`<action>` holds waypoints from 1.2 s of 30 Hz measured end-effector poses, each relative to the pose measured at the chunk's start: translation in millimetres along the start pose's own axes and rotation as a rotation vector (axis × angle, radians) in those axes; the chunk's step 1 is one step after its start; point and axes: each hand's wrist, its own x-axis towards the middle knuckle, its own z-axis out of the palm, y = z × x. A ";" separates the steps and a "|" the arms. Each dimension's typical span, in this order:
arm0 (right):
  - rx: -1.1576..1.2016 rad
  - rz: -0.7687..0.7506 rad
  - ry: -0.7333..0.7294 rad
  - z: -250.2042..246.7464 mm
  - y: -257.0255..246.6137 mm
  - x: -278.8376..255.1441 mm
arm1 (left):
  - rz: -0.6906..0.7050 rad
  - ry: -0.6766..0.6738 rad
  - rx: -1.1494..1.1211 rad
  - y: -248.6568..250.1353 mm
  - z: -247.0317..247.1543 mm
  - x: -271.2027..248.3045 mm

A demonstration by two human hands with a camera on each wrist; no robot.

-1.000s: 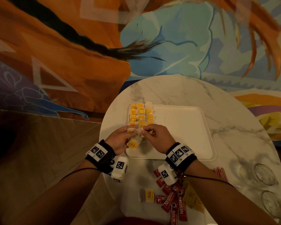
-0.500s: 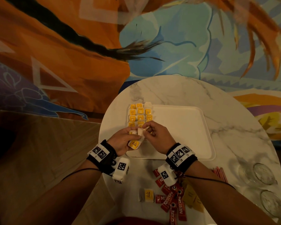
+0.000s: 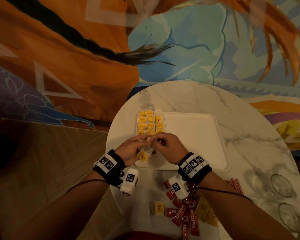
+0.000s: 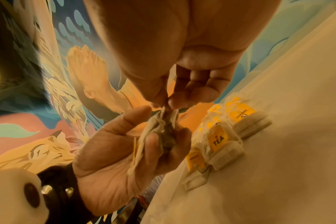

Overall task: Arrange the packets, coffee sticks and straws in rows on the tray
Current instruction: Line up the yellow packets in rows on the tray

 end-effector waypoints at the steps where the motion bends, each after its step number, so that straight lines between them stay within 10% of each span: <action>1: 0.001 0.005 -0.018 -0.4 -1.5 -0.1 | 0.000 -0.034 0.001 0.7 1.6 -1.5; 19: -0.152 -0.035 -0.100 -19.8 0.3 6.7 | -0.089 -0.092 0.259 -1.5 6.8 -1.2; 36: -0.299 0.138 -0.053 -52.3 14.5 15.5 | 0.002 0.218 0.040 12.0 -7.2 -4.2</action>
